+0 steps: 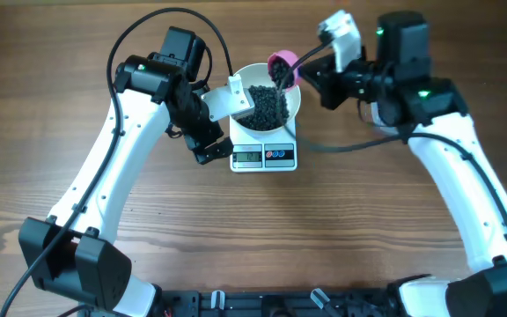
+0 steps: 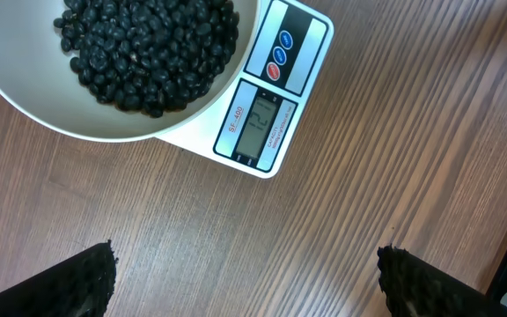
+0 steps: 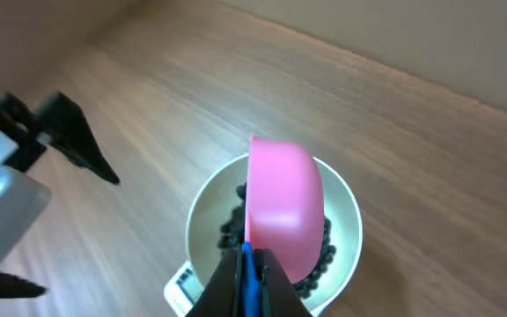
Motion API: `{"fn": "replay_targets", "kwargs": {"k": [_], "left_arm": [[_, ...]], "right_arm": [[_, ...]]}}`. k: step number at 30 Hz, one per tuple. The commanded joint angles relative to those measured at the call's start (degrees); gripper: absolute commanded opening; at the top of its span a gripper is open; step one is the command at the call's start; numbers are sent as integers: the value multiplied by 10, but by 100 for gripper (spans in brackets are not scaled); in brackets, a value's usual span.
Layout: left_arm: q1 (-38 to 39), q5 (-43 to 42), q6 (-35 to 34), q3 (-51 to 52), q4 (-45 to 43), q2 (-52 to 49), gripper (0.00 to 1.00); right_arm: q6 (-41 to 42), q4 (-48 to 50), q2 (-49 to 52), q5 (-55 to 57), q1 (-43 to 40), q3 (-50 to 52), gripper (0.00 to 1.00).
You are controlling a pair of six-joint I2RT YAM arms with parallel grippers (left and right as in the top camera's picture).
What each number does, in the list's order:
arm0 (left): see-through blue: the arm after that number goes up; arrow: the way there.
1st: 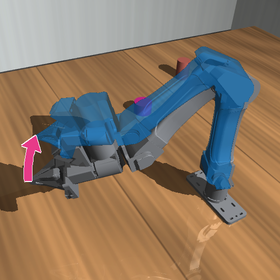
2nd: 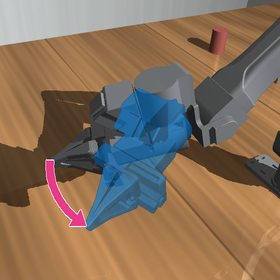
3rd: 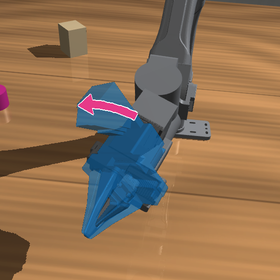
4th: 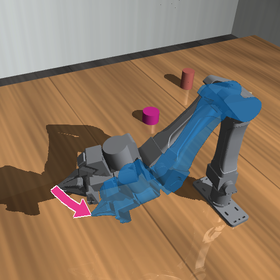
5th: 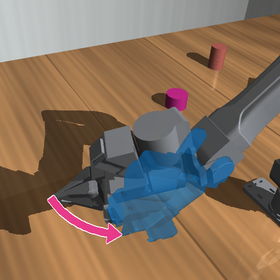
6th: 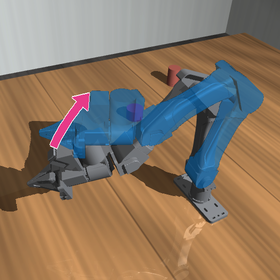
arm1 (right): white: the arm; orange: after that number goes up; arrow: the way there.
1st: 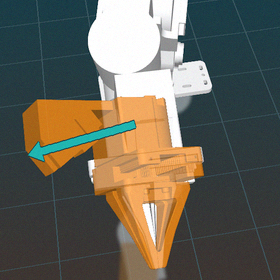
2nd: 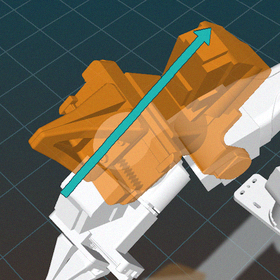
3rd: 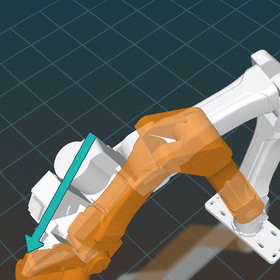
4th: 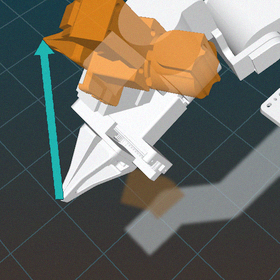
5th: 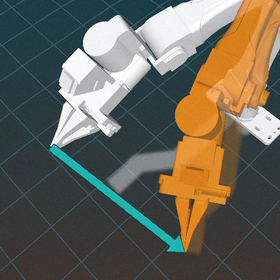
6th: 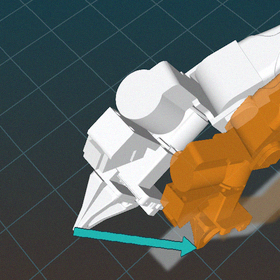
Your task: Scoop item into bowl and weigh 150g on scale
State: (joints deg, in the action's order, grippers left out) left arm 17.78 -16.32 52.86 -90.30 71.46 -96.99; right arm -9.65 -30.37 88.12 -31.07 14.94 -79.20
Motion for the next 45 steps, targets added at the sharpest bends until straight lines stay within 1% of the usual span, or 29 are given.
{"fn": "replay_targets", "kwargs": {"k": [1,4,8,10,15,20,31,37,42,44,45], "left_arm": [[-3,-1,7,4,-1,-7,100],[-3,-1,7,4,-1,-7,100],[-3,-1,7,4,-2,-7,100],[-3,-1,7,4,-1,-7,100],[-3,-1,7,4,-1,-7,100],[-3,-1,7,4,-1,-7,100],[-3,-1,7,4,-1,-7,100],[-3,-1,7,4,-2,-7,100],[-3,-1,7,4,-1,-7,100],[-3,-1,7,4,-1,-7,100],[-3,-1,7,4,-1,-7,100]], "right_arm": [[-85,8,-3,111,46,-10,4],[-140,21,-6,156,83,-10,4],[-174,38,-22,214,114,-10,4],[-195,41,-36,223,123,-10,4],[-195,37,-68,220,128,-10,5],[-218,25,-69,216,128,-10,4],[-216,10,-66,212,127,-10,4],[-124,-15,-49,272,111,-10,4],[-53,-18,-30,271,79,-10,4],[-19,-18,-28,245,54,-10,4],[-16,-18,-28,228,42,-10,4]]}}
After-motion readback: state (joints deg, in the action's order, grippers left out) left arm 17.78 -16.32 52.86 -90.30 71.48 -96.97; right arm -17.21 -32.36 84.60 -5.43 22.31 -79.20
